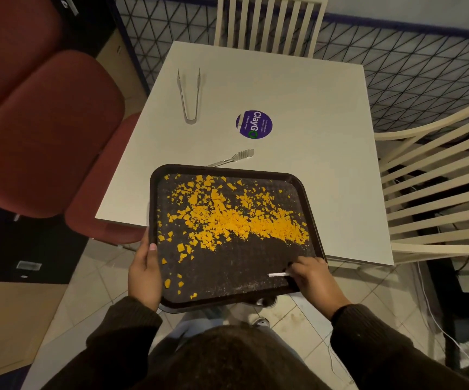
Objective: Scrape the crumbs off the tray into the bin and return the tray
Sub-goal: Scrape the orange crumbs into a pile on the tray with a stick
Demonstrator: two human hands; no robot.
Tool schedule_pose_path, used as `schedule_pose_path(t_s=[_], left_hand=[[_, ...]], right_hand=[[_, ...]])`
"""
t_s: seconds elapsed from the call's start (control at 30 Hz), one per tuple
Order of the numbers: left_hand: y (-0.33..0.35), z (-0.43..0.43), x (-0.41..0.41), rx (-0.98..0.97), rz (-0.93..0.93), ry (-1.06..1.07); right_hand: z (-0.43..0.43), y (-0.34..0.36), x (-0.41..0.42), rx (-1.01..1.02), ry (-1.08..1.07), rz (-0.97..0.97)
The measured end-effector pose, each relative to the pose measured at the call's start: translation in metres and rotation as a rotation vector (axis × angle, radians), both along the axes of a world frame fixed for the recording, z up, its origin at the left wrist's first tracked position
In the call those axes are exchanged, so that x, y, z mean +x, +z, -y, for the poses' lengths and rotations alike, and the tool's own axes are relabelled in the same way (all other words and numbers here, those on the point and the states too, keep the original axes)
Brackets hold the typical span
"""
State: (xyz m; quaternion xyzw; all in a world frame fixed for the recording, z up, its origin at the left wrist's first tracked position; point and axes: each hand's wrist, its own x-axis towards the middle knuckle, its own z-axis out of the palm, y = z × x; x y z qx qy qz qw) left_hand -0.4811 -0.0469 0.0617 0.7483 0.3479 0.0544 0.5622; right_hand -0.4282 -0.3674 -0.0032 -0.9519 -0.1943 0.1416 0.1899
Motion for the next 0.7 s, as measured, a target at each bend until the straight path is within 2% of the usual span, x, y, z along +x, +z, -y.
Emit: schedule_pose_path(t_s=[0.33, 0.4, 0.47, 0.6, 0.7], left_hand=[[0.0, 0.0, -0.002, -0.011, -0.005, -0.012], [0.0, -0.001, -0.002, -0.02, 0.002, -0.013], [0.0, -0.001, -0.001, -0.031, 0.004, -0.009], [0.006, 0.0, 0.0, -0.081, 0.012, 0.039], [0.007, -0.001, -0.003, -0.125, 0.021, 0.061]], right_hand=[[-0.037, -0.009, 0.046, 0.069, -0.276, 0.019], [-0.045, -0.001, 0.051, 0.068, -0.278, 0.043], [-0.053, 0.008, 0.045, 0.101, -0.15, 0.035], [-0.075, 0.025, 0.008, 0.138, 0.265, -0.063], [-0.089, 0.033, -0.011, 0.147, 0.367, -0.048]])
